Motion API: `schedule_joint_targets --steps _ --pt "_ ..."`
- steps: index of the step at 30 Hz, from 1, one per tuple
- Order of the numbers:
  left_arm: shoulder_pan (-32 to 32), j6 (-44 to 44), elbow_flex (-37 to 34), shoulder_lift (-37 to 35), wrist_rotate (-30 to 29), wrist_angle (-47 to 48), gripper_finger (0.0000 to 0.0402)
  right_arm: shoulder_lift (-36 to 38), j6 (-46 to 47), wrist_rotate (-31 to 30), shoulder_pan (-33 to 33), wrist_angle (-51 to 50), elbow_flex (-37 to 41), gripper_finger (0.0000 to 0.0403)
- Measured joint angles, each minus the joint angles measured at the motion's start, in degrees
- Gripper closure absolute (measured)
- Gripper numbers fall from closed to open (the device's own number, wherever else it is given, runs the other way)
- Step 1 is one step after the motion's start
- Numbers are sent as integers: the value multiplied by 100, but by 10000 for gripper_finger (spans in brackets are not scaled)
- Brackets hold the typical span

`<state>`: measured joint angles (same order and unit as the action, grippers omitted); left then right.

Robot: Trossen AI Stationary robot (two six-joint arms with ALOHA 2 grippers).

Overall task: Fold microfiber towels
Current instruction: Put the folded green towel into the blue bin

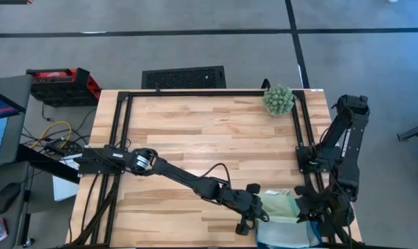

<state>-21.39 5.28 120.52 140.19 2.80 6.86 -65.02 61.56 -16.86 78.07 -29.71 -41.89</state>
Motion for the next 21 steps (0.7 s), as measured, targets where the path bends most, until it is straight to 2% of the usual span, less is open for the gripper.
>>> schedule_joint_targets --steps 7,12,21 --pt "-148 -20 846 529 163 311 401 -723 10 62 166 967 -4 391" --pt "-319 -23 1167 711 104 493 401 -1076 8 63 190 1510 -7 391" --pt "-410 442 1177 718 -610 623 388 -1370 0 115 120 1516 -15 381"
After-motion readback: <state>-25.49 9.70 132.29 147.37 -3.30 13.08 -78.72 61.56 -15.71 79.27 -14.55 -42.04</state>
